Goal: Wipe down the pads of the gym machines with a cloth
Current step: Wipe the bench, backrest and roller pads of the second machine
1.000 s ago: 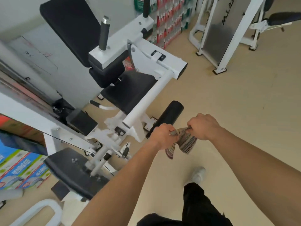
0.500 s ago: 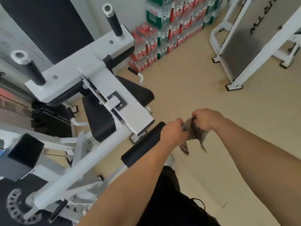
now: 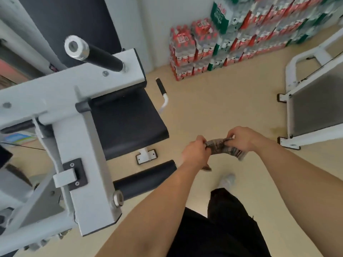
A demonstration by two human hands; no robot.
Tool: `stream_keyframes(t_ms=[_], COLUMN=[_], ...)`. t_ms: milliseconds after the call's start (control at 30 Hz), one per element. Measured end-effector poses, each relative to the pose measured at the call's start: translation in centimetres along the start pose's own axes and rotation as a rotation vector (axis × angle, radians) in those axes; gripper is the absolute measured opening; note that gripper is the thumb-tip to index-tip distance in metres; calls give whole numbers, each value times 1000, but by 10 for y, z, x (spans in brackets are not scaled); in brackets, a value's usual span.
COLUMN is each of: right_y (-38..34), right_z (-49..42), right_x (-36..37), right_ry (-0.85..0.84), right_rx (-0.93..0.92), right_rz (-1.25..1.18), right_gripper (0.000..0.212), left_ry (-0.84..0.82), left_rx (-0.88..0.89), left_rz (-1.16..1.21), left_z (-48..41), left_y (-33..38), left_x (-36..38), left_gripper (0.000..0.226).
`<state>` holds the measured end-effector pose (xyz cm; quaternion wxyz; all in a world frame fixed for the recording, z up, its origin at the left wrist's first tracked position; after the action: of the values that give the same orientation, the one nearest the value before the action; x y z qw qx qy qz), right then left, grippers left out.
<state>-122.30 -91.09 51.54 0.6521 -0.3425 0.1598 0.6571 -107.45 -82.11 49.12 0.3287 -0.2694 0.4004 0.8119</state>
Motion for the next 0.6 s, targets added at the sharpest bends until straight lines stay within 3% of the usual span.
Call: stream_keyframes(t_ms=[233,433,600], right_y=[-28,-46,-95], right_z=[-115,-185,-241], right_x=[-72,-135,-168], right_ry=[-124,-249,-328], right_rx=[-271,-391,-453], right_rz=[34,152,250], right_gripper=[31,26,42], left_ry=[117,260,347], left_rx=[-263,-434,-513], left_rz=[157,333,434], left_z=[-100,-153,-196], left_y=[7,28,11], left_x=[-33,-68,-109], left_gripper=[26,20,20])
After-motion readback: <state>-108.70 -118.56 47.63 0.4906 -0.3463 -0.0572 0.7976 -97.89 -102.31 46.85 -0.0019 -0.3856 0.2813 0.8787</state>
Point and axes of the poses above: each hand's wrist, its own z-axis away from the middle knuckle, its own x-axis out of the palm, y = z × x, the point moved 9 cm from there along -z, towards the middle knuckle, and after that the axes turned 7 degrees about -z, right-handed, at the moved point
